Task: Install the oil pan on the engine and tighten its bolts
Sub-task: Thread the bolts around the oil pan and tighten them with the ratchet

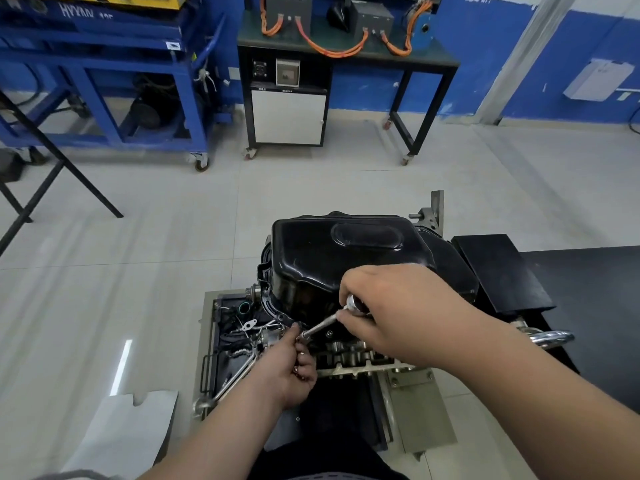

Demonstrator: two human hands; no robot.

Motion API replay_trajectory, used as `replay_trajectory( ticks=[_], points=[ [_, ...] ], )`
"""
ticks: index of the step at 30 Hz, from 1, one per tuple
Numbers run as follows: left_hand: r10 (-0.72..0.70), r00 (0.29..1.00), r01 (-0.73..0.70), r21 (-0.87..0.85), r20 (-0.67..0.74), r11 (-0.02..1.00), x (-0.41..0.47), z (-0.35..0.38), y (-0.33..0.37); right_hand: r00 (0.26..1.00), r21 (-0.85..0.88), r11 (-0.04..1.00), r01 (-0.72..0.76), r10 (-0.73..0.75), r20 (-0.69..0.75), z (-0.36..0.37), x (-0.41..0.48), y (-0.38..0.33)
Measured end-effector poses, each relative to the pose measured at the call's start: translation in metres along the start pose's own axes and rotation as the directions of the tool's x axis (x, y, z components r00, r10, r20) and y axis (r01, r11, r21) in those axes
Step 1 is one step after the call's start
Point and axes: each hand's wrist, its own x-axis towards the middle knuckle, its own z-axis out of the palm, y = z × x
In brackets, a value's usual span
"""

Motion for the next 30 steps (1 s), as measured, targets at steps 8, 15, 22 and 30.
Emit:
replay_trajectory(
  ticks=[8,15,22,30],
  points=[
    [-0.044,0.992,0.024,0.167,0.118,0.986,0.006,0.009,0.015,0.997,-0.131,0.989,-0.073,0.071,-0.015,0.001,0.016,-0.007],
    [-0.062,0.987,0.056,0.047,0.15,0.997,0.017,0.001,0.013,0.999,-0.125,0.991,-0.05,0.052,0.007,0.015,0.027,-0.008],
    [-0.029,0.991,0.035,-0.043,0.127,0.998,0.022,0.0,0.014,1.0,-0.127,0.992,-0.012,0.015,0.026,0.017,0.038,-0.009],
    [0.015,0.998,-0.021,0.094,0.061,0.995,0.018,-0.001,0.018,0.999,-0.031,0.999,0.04,-0.04,0.028,0.016,0.039,-0.014]
  ],
)
